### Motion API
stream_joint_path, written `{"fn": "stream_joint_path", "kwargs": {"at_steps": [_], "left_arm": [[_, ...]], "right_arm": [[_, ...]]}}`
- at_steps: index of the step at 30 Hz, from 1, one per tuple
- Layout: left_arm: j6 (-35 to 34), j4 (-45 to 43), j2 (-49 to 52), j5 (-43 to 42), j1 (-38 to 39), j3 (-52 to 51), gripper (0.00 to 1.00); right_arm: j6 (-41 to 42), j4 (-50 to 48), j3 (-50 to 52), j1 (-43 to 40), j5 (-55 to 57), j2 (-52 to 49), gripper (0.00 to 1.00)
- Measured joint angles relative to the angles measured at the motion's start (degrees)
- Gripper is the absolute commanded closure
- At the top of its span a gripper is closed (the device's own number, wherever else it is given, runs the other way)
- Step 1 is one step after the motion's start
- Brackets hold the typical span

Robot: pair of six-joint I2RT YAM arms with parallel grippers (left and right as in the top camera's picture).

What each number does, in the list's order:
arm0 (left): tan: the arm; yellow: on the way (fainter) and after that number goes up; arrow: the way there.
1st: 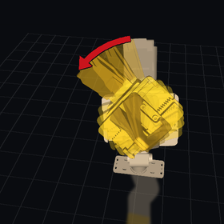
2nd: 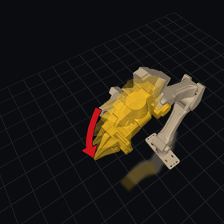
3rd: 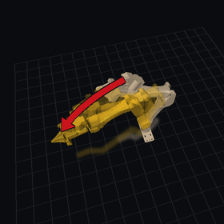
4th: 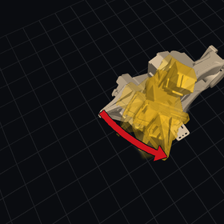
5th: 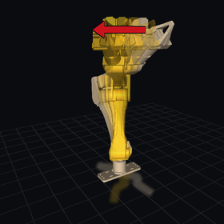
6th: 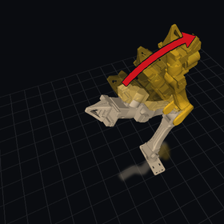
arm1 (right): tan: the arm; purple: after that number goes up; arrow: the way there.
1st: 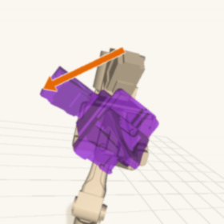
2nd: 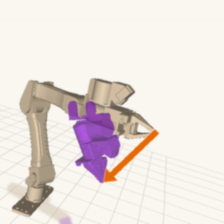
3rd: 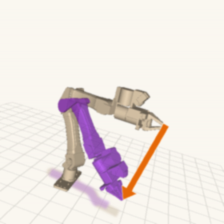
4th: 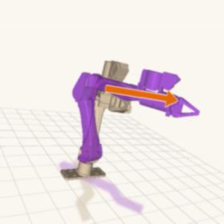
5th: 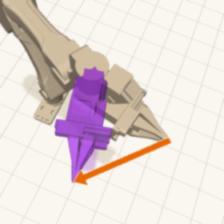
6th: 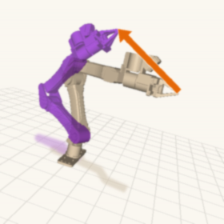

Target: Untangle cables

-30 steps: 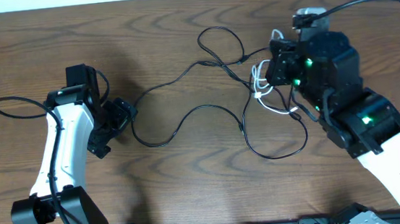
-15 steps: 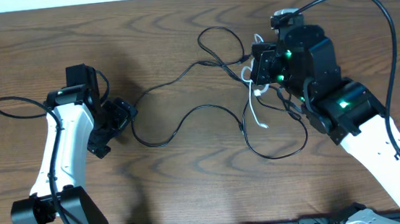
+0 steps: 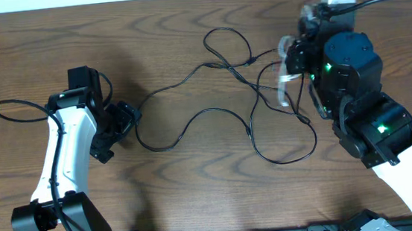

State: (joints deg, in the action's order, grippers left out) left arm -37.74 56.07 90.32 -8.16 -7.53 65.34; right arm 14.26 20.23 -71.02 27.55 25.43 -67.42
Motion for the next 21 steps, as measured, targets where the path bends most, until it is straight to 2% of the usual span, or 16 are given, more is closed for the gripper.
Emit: {"fn": "stream_joint_path", "kwargs": {"at_steps": [4, 6, 11, 15, 21], "left_arm": [[0.0, 0.0, 0.0, 0.0, 0.0, 0.0, 0.01], [0.0, 0.0, 0.0, 0.0, 0.0, 0.0, 0.01], [0.0, 0.0, 0.0, 0.0, 0.0, 0.0, 0.01], [0.0, 0.0, 0.0, 0.0, 0.0, 0.0, 0.01], [0.0, 0.0, 0.0, 0.0, 0.0, 0.0, 0.01]], "right_arm": [[-3.6, 2.9, 0.0, -2.8, 11.3, 0.0, 0.99], [-4.7, 5.8, 0.0, -8.3, 16.0, 0.0, 0.99], [-5.6, 7.7, 0.0, -23.2, 18.9, -0.7, 0.99], [-5.7, 7.4, 0.0, -33.1, 17.6, -1.7, 0.99], [-5.8, 5.0, 0.0, -48.7, 8.3, -5.4, 0.99]]}}
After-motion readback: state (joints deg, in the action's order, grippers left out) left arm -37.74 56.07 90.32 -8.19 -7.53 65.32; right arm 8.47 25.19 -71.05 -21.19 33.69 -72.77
